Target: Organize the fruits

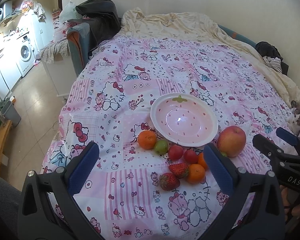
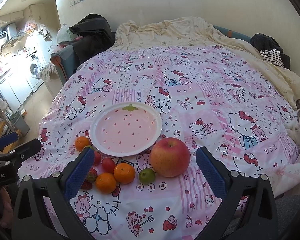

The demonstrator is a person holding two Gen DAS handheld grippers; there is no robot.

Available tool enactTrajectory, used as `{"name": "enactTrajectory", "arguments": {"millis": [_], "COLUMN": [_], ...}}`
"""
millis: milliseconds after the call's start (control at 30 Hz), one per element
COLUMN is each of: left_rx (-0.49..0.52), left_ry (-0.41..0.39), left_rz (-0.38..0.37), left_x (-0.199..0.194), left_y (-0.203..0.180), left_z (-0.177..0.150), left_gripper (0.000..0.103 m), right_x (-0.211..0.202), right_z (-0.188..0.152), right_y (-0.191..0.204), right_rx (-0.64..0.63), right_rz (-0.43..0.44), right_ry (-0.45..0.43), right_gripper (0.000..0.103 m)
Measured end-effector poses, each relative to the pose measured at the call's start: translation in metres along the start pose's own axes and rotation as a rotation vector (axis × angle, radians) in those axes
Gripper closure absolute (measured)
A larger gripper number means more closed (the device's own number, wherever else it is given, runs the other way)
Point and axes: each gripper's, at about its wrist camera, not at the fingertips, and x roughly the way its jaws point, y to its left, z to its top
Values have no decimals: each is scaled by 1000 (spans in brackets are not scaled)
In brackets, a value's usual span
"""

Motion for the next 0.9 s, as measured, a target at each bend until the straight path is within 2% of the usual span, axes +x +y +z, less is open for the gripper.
{"name": "enactTrajectory", "arguments": {"millis": [900], "left_rx": [-1], "left_ry": [5], "left_rz": [1], "left_x": [0], "left_y": [-1], "left_z": [0], "left_gripper": [0], "right_x": [2], "right_z": [-1], "right_y": [1], "right_rx": [-6], "right_rz": [-5], "right_ry": [11], "right_gripper": [0]}}
